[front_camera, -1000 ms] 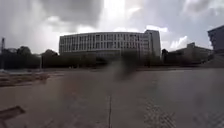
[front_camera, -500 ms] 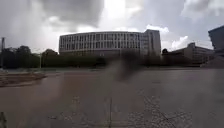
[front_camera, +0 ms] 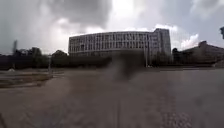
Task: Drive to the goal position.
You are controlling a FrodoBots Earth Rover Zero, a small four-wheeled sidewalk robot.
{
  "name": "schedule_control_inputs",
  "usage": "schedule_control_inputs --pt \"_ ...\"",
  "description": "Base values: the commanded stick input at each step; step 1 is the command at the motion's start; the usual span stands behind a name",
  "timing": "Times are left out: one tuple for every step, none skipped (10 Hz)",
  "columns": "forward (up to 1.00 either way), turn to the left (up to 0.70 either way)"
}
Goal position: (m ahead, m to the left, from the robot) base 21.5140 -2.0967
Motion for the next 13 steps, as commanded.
schedule_control_inputs --pt "0.7 0.02" --pt "0.7 0.02" --pt "0.7 0.02" --pt "0.7 0.02" --pt "0.7 0.0" --pt "0.7 0.0" --pt "0.7 0.0" --pt "0.7 0.0" --pt "0.7 0.0" --pt "0.7 0.0" --pt "0.7 0.0" --pt "0.7 0.0" --pt "0.7 0.0"
